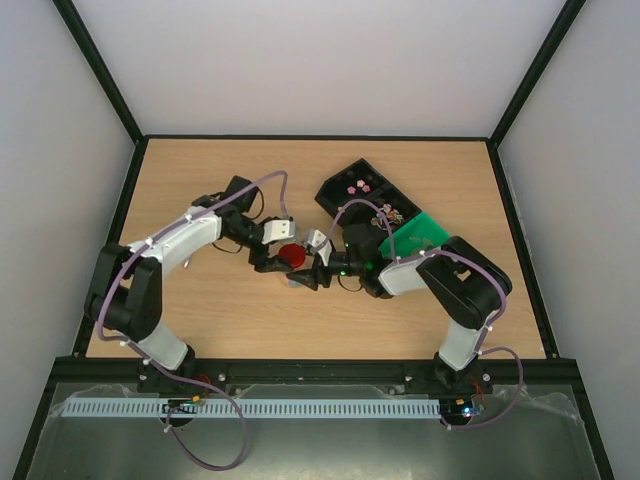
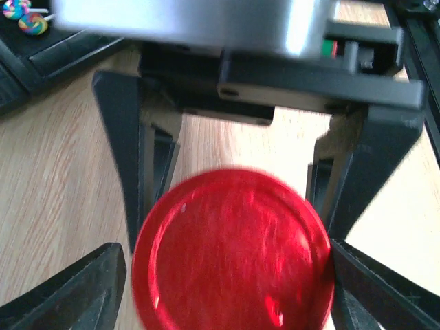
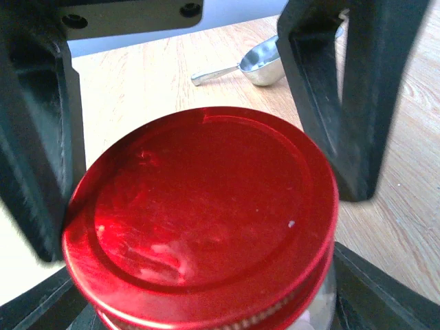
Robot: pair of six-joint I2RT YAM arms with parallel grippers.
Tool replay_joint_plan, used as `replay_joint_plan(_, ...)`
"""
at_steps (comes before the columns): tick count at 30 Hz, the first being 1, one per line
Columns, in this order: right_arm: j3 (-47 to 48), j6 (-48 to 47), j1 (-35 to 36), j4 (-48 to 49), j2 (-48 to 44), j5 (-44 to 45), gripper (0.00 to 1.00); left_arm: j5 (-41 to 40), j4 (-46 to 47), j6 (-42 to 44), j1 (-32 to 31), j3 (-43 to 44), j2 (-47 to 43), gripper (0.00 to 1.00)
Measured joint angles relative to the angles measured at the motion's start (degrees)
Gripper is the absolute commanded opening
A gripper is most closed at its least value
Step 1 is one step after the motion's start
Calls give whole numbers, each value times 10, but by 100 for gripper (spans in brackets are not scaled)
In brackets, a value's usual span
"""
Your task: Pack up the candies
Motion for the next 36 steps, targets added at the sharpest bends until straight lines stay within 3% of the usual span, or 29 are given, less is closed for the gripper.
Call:
replay_joint_plan(5, -4, 20, 0, 8, 0, 6, 5, -9, 7, -39, 41, -29, -36, 96)
replay_joint_plan(12, -9, 47, 8, 28, 1, 53, 4, -70, 118, -179, 53, -127, -178, 96)
replay_joint_plan(21, -10, 72, 30, 59, 11, 131, 5, -148, 204, -320, -18, -160, -182, 96)
replay_joint_plan(29, -18, 73, 36, 73, 11, 147, 4, -208, 249, -355, -49, -168, -160, 90)
replay_joint_plan(36, -20, 70, 38, 78, 11, 156, 2, -185, 260, -344, -28, -177, -160, 88)
